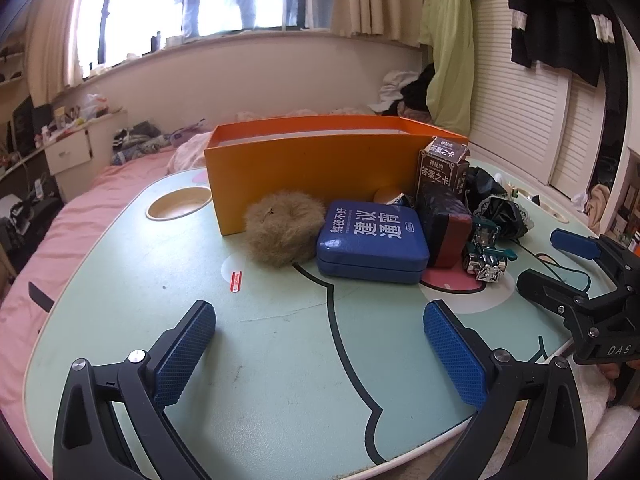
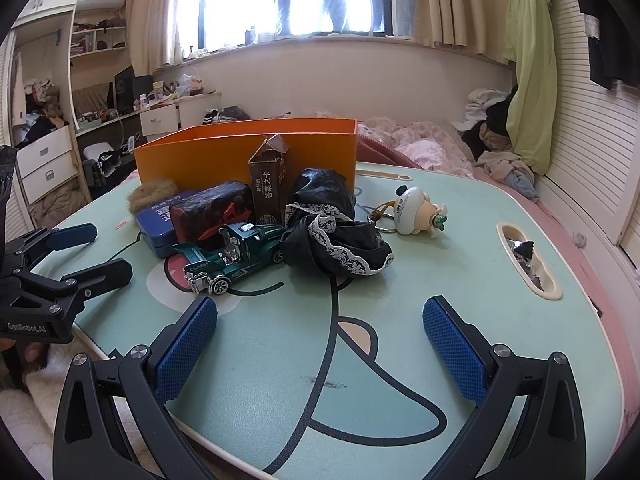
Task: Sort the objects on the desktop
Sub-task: 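Withdraw both grippers from the orange box back over the table, then grasp the black lace cloth on the table with the right gripper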
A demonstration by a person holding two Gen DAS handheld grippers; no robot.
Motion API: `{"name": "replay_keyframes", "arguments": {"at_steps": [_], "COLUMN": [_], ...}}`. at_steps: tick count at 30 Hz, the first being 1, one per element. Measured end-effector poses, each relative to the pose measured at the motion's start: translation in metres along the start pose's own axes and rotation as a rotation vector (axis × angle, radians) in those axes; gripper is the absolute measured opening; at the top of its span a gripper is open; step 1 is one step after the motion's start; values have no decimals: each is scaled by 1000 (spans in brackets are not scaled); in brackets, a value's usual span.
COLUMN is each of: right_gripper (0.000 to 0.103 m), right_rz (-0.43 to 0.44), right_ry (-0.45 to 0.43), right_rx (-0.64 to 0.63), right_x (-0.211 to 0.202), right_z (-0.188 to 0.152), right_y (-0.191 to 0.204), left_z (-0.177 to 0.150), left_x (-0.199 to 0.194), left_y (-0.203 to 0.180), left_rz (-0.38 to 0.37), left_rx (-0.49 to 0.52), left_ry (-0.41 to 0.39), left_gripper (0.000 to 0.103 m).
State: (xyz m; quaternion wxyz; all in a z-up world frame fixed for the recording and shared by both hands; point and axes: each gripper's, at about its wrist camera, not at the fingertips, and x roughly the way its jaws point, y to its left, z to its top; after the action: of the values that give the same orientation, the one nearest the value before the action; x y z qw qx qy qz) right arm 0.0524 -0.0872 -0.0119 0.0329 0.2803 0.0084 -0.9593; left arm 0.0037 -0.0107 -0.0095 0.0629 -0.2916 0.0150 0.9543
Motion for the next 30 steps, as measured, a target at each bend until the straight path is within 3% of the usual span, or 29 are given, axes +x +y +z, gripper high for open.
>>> {"name": "replay_keyframes", "arguments": {"at_steps": [19,21,23,26,30], "right_gripper": [102,96,82,72,66], "right_rz": [18,47,68,42,88], "right_ry": [-15,-39,-66,-91,-37], "right_rx": [21,53,86,124,167], "right_x": [-4,-11,-16,-18,-11], "right_z": [0,1,3,14,41], "right_y": [-2,-7,-15,-25,-30], "left_z": [0,0,0,-1,0], "left_x": [-1,0,-1,-1,-1], "left_y": [0,1,0,0,0], "left_rz": [-2,-3,-2,-2,-2], "left_rx": [0,0,0,0,0], "left_ry": [0,0,0,0,-1], "left_gripper": [103,103,103,103,103]}}
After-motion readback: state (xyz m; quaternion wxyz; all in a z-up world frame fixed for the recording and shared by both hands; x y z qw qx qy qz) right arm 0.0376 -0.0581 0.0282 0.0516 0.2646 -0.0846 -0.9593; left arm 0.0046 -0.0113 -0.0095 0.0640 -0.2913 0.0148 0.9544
